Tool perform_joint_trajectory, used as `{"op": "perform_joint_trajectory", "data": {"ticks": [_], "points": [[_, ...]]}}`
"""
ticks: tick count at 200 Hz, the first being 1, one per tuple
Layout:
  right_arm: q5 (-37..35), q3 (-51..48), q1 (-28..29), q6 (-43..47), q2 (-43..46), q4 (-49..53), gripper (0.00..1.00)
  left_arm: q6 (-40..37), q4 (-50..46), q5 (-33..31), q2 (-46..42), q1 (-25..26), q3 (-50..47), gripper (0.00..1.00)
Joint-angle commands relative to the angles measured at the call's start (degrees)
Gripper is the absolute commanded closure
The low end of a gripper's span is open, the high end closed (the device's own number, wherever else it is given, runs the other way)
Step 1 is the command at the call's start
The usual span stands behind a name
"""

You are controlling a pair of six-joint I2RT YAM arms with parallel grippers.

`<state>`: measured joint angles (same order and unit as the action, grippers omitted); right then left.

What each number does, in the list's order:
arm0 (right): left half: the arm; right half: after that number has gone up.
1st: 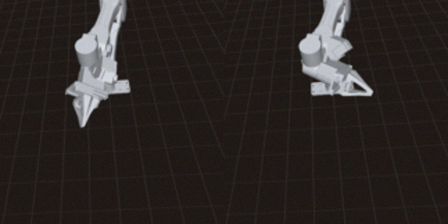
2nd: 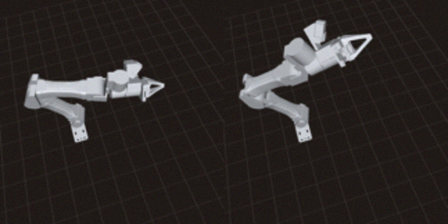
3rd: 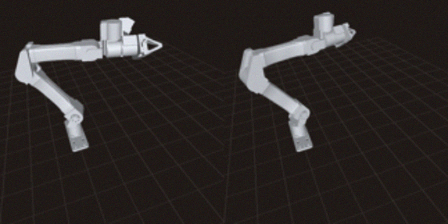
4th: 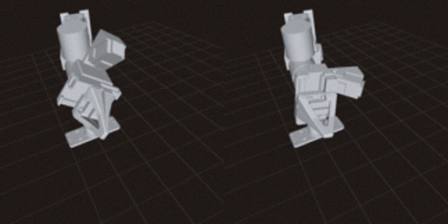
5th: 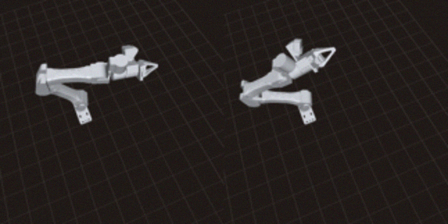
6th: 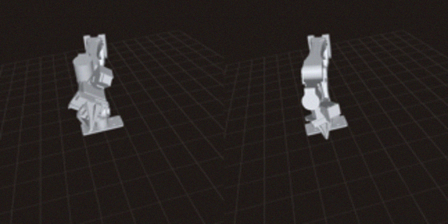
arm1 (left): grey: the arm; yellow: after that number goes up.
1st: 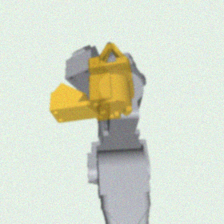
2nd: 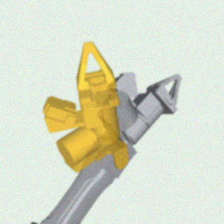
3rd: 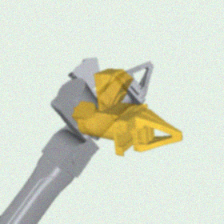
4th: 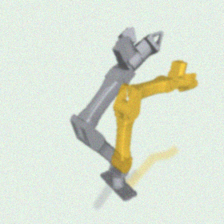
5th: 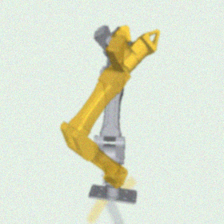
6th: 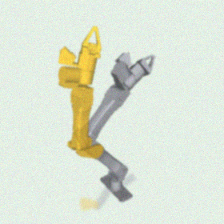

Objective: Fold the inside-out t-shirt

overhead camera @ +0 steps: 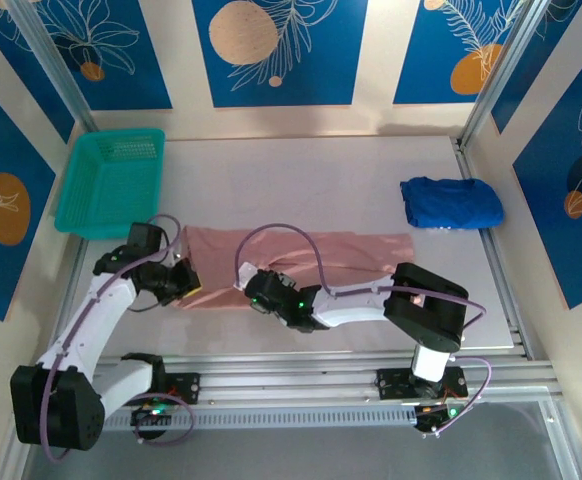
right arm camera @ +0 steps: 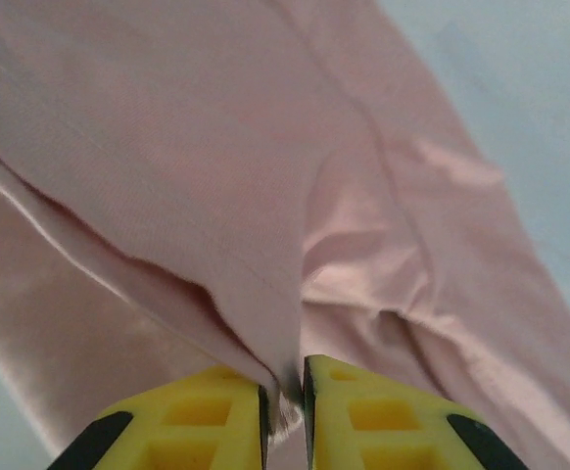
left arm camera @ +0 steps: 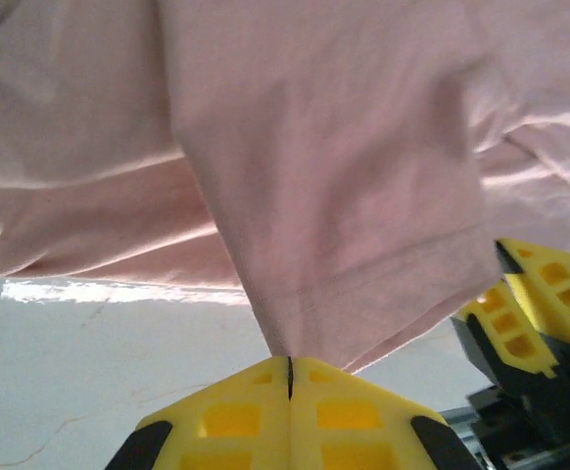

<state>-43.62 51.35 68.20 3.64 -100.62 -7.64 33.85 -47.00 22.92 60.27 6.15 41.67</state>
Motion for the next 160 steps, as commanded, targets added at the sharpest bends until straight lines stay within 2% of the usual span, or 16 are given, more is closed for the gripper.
{"op": "perform_joint_trajectory", "data": {"ticks": [1,16,33,74,118,138,160], "points": [[4.2,-1.4,0.5,-2.2,0.6,4.8,0.80,3.1,4.1,0.5,-0.6,-0.4,-4.2,1.00],[6.9,-2.4,0.6,-2.6,1.3,5.9,0.73,3.4,5.2,-0.7,-0.9,-0.4,-6.2,1.00],[7.2,-1.6,0.3,-2.9,1.0,8.4,0.71,3.8,7.4,-1.6,-0.5,-0.4,-7.6,0.97],[9.2,0.1,-3.0,-4.9,0.9,15.2,0.63,2.0,9.2,-0.1,4.1,-0.4,-6.9,0.64],[14.3,-1.6,-5.6,-6.6,6.7,18.6,0.55,0.4,9.5,-2.1,4.6,-0.4,-4.4,0.51],[20.4,-2.4,-8.2,-8.0,11.6,19.0,0.53,0.9,12.8,-1.5,5.0,-0.4,-3.4,0.49],[32.1,-2.5,-13.3,-12.5,14.9,16.4,0.50,0.5,15.6,-2.0,6.5,-0.4,-1.3,0.49]]}}
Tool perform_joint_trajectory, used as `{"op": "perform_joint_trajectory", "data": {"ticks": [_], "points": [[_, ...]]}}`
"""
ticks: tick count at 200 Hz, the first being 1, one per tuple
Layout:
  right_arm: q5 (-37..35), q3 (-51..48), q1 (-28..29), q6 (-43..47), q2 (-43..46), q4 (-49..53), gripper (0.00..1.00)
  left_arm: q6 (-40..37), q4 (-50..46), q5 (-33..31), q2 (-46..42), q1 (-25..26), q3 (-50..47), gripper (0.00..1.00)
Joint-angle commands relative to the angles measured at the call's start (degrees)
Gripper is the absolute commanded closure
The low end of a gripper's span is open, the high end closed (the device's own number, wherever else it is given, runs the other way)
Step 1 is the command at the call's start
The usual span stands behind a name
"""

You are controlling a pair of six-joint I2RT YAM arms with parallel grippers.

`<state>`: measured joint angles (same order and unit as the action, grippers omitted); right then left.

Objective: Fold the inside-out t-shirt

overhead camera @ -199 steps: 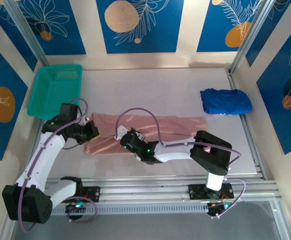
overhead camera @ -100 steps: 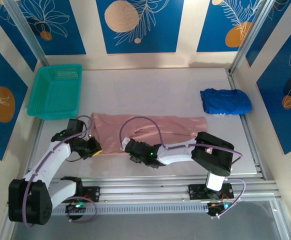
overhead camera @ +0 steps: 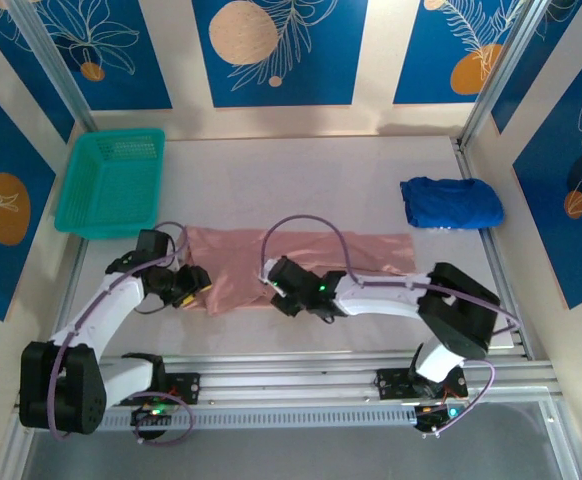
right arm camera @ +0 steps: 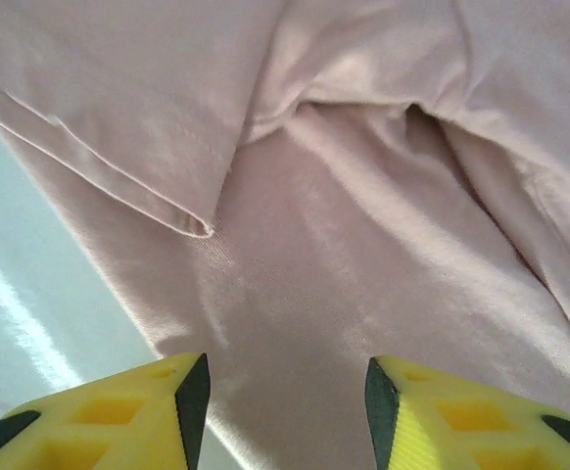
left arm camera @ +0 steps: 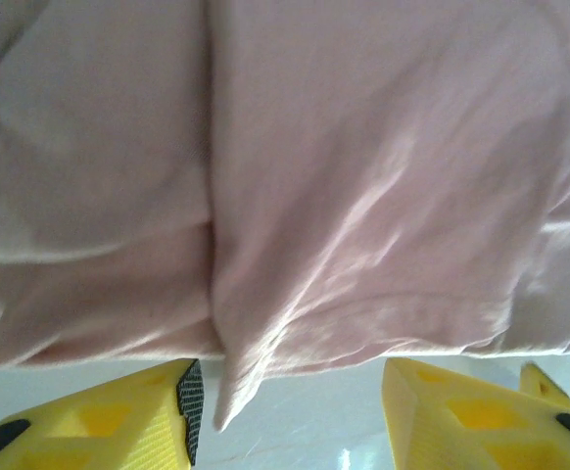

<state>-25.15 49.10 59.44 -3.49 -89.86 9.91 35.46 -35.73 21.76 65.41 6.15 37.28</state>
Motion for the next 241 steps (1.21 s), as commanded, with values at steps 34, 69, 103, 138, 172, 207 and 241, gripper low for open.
{"op": "perform_joint_trajectory", "data": {"ticks": [34,69,103,138,172,207,241], "points": [[25.8,4.5,-11.7,-18.6,-2.1,-8.2,0.52,-0.6,12.1,0.6,5.1,0.1,5.1,0.49],[30.0,14.2,-13.9,-24.1,-13.5,-8.9,0.56,2.1,20.8,1.7,12.1,3.3,5.5,0.50],[30.7,19.3,-16.4,-25.8,-21.3,-4.4,0.63,0.4,21.1,-6.7,18.6,2.8,5.0,0.51],[29.4,20.3,-20.7,-24.8,-23.6,2.1,0.69,-1.5,22.0,-10.9,21.0,2.3,3.4,0.51],[31.9,20.8,-23.9,-22.0,-22.9,5.7,0.71,-3.5,21.8,-12.8,20.5,2.3,3.5,0.50],[38.4,21.1,-24.3,-17.0,-18.5,6.0,0.63,-5.7,19.8,-12.0,16.8,2.3,5.8,0.47],[39.2,18.8,-24.0,-16.9,-13.2,5.1,0.56,-9.1,18.4,-17.3,13.2,0.9,6.5,0.27]]}}
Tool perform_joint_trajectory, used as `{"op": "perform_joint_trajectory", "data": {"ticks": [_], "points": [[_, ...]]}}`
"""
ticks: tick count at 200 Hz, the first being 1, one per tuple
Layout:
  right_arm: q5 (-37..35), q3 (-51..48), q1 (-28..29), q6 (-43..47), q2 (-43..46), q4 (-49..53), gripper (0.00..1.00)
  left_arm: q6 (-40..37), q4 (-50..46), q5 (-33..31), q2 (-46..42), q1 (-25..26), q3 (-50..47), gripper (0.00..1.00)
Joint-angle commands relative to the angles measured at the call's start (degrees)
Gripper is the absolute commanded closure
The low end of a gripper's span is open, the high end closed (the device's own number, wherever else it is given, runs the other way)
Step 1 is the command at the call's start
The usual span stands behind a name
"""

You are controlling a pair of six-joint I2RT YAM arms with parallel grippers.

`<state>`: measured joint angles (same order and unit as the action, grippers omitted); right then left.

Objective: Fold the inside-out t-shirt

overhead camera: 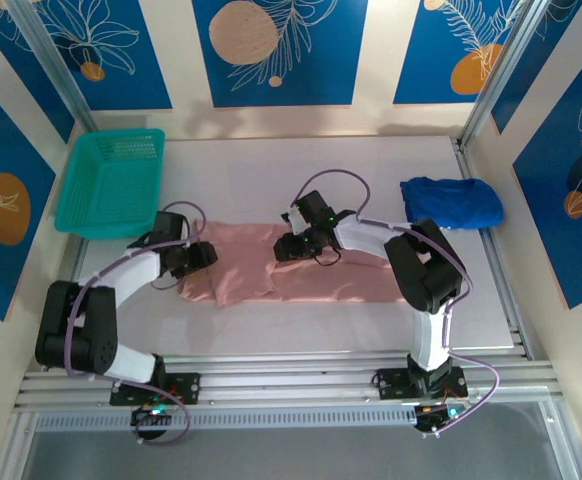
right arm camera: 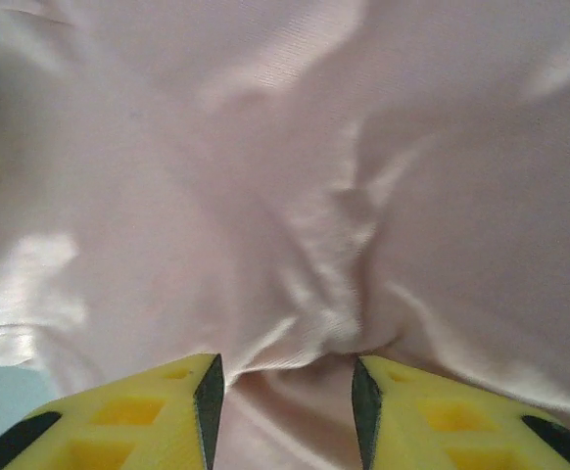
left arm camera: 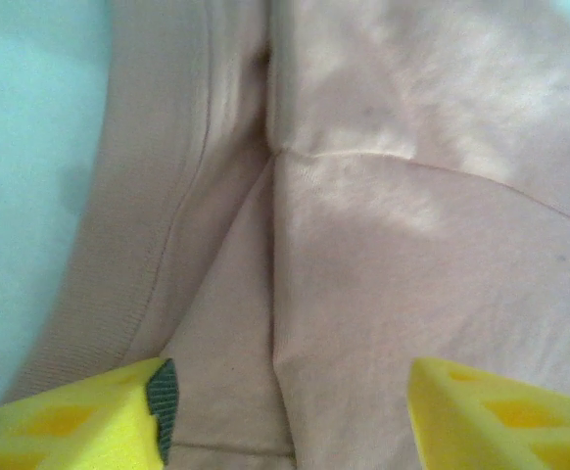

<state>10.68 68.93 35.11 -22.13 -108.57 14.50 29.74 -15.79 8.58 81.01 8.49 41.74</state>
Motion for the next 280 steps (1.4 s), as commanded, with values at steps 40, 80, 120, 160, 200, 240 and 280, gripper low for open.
{"op": "perform_joint_trajectory", "data": {"ticks": [40,80,120,160,200,240,280], "points": [[2.7,-3.2,0.1,1.6,7.6,0.3,0.52,-8.1,-2.4,-6.9,5.4,-1.7,7.1,0.11],[3.0,-3.3,0.0,1.4,7.6,0.2,0.52,-10.6,-5.0,-5.9,15.9,0.1,14.9,0.03],[1.5,-6.4,-0.1,0.5,9.0,-1.5,0.52,-11.9,-5.8,-2.2,19.0,2.5,15.1,0.04],[0.9,-8.1,-0.6,-0.1,9.3,-2.3,0.52,-11.9,-2.5,4.9,15.6,6.7,10.7,0.09],[1.2,-8.1,-0.7,-0.4,8.5,-2.8,0.53,-12.7,-2.0,4.6,15.1,9.8,9.1,0.19],[0.4,-8.6,-0.8,-0.4,9.2,-2.5,0.53,-12.0,0.4,5.0,16.7,10.7,7.5,0.50],[-0.2,-8.8,-0.9,-0.4,9.5,-1.9,0.53,-10.2,4.9,8.9,17.6,10.8,6.0,0.77]]}}
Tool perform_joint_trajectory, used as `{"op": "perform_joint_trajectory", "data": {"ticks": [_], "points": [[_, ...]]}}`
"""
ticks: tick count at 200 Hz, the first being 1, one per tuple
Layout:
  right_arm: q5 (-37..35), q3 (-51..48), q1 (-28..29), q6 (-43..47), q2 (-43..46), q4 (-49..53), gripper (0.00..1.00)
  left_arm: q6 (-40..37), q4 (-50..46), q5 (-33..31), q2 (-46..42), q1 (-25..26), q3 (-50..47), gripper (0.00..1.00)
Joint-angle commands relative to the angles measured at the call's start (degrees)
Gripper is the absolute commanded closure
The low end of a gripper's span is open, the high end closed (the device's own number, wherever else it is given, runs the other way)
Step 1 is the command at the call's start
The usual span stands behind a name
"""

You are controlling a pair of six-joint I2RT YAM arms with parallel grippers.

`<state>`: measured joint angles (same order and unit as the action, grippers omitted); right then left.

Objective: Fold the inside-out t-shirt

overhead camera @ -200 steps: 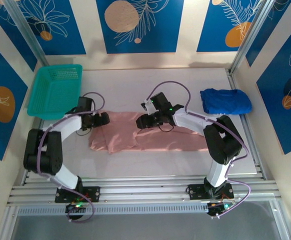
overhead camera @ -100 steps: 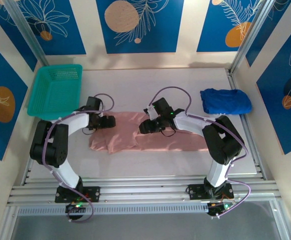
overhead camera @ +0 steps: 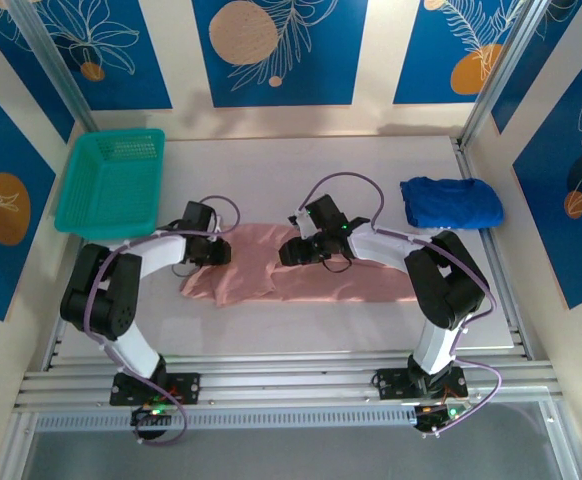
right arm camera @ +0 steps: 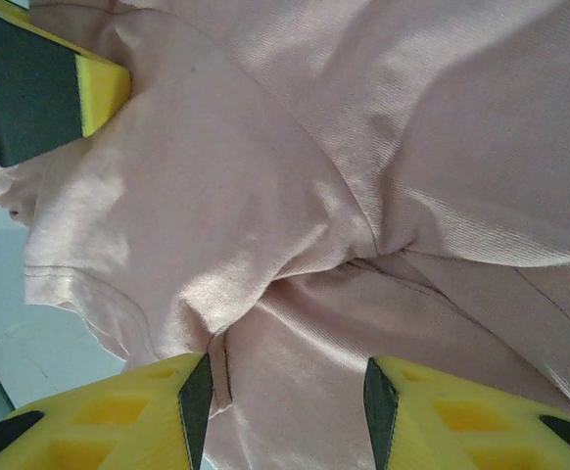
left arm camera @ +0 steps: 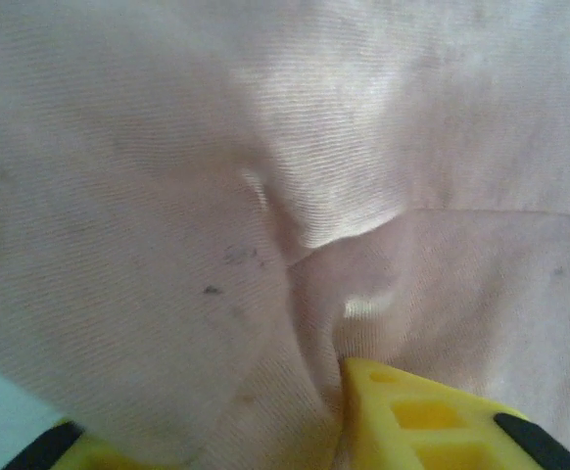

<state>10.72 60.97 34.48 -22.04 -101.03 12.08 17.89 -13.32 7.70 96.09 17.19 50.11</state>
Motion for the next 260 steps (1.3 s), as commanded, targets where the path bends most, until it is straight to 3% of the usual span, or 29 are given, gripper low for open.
{"op": "perform_joint_trajectory", "data": {"ticks": [1,26,70,134,198,260], "points": [[-0.2,-0.8,-0.3,-0.5,2.0,0.5,0.53,1.7,2.5,9.9,2.5,2.1,-2.4,0.77],[-1.3,-0.8,-0.5,0.0,2.9,1.5,0.53,2.4,5.1,11.3,1.8,1.6,-4.5,1.00],[-2.9,-1.9,-3.8,1.5,8.3,4.6,0.53,5.5,5.1,12.3,-6.9,-4.7,-8.5,1.00],[-3.6,-4.6,-13.6,-0.7,14.7,8.7,0.50,6.1,-13.6,-0.8,-16.2,-8.3,-1.6,1.00],[-6.2,-5.6,-22.8,-4.0,12.4,12.9,0.47,-2.3,-32.7,-10.1,-19.2,-11.0,10.6,1.00],[-5.0,-3.8,-21.7,-4.1,8.1,12.1,0.47,-11.8,-42.1,-17.4,-19.1,-12.4,20.9,1.00]]}}
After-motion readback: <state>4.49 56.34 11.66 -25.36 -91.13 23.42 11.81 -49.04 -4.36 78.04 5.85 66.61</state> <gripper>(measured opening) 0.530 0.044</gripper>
